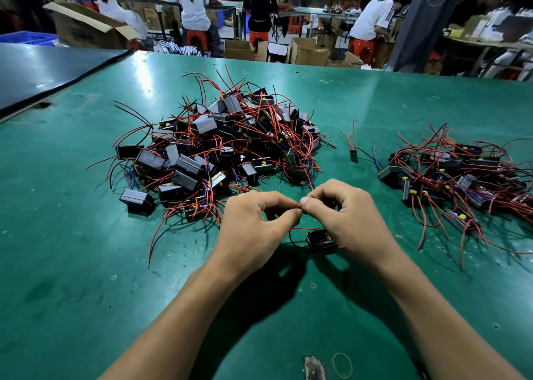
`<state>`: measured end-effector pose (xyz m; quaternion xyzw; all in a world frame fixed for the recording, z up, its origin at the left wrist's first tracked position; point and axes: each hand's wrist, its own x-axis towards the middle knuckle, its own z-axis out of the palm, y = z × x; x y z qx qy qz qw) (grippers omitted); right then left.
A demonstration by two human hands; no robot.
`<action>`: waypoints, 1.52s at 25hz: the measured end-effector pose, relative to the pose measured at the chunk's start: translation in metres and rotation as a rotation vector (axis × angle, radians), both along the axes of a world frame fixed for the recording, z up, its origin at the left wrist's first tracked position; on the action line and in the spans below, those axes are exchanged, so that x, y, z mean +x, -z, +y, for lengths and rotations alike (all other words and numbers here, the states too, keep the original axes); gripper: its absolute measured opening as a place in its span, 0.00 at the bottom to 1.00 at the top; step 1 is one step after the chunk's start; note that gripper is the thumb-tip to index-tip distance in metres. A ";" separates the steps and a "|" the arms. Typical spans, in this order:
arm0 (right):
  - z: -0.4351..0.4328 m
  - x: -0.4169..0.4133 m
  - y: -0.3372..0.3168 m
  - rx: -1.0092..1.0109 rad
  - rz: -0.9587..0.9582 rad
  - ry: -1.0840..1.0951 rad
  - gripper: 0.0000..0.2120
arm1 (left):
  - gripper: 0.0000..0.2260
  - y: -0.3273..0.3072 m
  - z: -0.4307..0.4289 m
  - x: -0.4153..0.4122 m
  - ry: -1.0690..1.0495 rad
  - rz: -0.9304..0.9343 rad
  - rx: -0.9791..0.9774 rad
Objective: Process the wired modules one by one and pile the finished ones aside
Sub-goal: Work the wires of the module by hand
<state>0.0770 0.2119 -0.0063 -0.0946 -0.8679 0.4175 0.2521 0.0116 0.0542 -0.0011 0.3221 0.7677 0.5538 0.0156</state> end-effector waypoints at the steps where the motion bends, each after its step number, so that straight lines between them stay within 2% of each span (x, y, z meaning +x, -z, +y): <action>1: 0.000 -0.001 0.000 -0.073 -0.030 0.011 0.08 | 0.03 0.000 0.000 0.000 -0.002 0.004 -0.001; 3: -0.002 0.001 -0.002 -0.121 -0.009 -0.011 0.05 | 0.03 0.000 0.000 -0.001 0.007 -0.035 0.012; 7: 0.002 0.007 -0.007 0.112 0.173 -0.148 0.06 | 0.03 -0.001 -0.001 -0.003 0.033 -0.128 0.053; 11: 0.009 0.006 -0.005 0.178 0.168 -0.182 0.07 | 0.03 -0.002 -0.004 -0.007 0.077 -0.158 0.052; 15: 0.009 0.006 -0.006 0.231 0.171 -0.166 0.03 | 0.03 -0.001 -0.005 -0.009 0.121 -0.179 0.042; 18: 0.007 0.007 -0.008 0.144 0.066 -0.149 0.02 | 0.02 0.000 -0.006 -0.011 0.096 -0.102 0.026; 23: 0.008 0.005 -0.013 -0.276 -0.175 -0.218 0.07 | 0.03 0.004 -0.004 -0.008 0.017 0.106 0.009; 26: 0.006 0.005 -0.013 -0.381 -0.212 -0.198 0.08 | 0.03 0.005 -0.004 -0.008 0.006 0.211 0.017; 29: 0.012 0.009 -0.017 -0.354 -0.122 -0.174 0.11 | 0.05 0.002 -0.001 -0.014 0.052 0.046 0.056; 32: 0.034 0.021 -0.027 -0.533 -0.053 -0.265 0.18 | 0.09 0.003 0.002 -0.027 0.086 -0.053 -0.092; 34: 0.048 0.033 -0.034 -0.627 -0.136 -0.464 0.21 | 0.09 0.006 0.005 -0.031 0.157 -0.029 -0.216; 36: 0.056 0.043 -0.037 -0.617 -0.297 -0.644 0.22 | 0.08 0.008 0.005 -0.035 0.226 -0.065 -0.274; 38: 0.059 0.047 -0.036 -0.570 -0.443 -0.737 0.22 | 0.06 0.008 0.003 -0.039 0.299 -0.134 -0.332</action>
